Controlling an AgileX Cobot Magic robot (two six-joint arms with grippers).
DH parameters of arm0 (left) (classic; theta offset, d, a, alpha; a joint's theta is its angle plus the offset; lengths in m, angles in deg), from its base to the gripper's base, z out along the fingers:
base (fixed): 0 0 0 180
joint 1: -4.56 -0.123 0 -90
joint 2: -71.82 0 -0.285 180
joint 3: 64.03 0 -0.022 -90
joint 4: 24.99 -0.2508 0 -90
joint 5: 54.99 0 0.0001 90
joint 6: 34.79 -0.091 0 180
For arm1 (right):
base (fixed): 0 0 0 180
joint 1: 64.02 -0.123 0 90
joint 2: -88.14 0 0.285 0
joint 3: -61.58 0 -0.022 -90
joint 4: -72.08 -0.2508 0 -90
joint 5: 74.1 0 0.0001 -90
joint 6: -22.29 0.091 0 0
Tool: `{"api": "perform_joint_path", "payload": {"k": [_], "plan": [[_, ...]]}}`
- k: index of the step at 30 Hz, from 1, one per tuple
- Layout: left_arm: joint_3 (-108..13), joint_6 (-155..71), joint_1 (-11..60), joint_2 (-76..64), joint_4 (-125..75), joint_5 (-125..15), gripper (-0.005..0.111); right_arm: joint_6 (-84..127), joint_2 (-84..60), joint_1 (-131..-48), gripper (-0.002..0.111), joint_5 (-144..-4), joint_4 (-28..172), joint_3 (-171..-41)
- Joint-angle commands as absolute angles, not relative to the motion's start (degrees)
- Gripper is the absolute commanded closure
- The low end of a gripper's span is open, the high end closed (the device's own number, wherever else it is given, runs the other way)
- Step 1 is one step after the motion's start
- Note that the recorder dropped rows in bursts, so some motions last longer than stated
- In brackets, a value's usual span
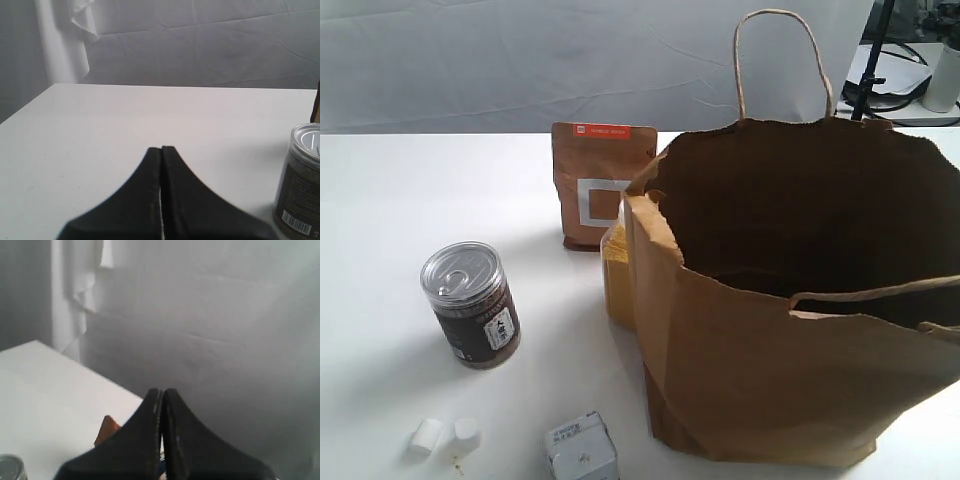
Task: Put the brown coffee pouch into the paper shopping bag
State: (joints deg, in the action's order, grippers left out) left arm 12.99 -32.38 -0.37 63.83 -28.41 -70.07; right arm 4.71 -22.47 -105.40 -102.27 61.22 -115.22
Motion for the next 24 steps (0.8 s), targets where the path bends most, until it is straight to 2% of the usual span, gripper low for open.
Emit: {"api": "perform_joint_path", "payload": {"k": [1,7,8,11,15,17,19,24], "plan": [[13.2,-32.2,-0.6,64.0,-28.6,-69.8,0.107,-0.4,-4.1,-110.6,0.108,-113.9,60.9,-134.4],[13.2,-32.2,-0.6,64.0,-28.6,-69.8,0.107,-0.3,20.8,-112.2,0.108,-132.8,60.9,-164.9],[13.2,-32.2,-0.6,64.0,-28.6,-69.8,0.107,-0.3,25.0,-112.2,0.103,-134.8,60.2,-170.6],[13.2,-32.2,-0.6,64.0,-28.6,-69.8,0.107,-0.3,28.9,-112.0,0.092,-132.7,59.0,-175.3],[13.2,-32.2,-0.6,64.0,-28.6,-69.8,0.107,-0.4,33.2,-112.0,0.066,-131.3,59.1,-179.0],[13.2,-32.2,-0.6,64.0,-28.6,-69.8,0.107,-0.2,35.2,-112.0,0.057,-132.0,59.4,-180.1],[13.2,-32.2,-0.6,64.0,-28.6,-69.8,0.107,-0.2,37.0,-112.0,0.054,-132.5,59.5,-180.3],[13.2,-32.2,-0.6,64.0,-28.6,-69.8,0.107,-0.7,40.5,-112.0,0.054,-134.1,60.2,-180.3]]}}
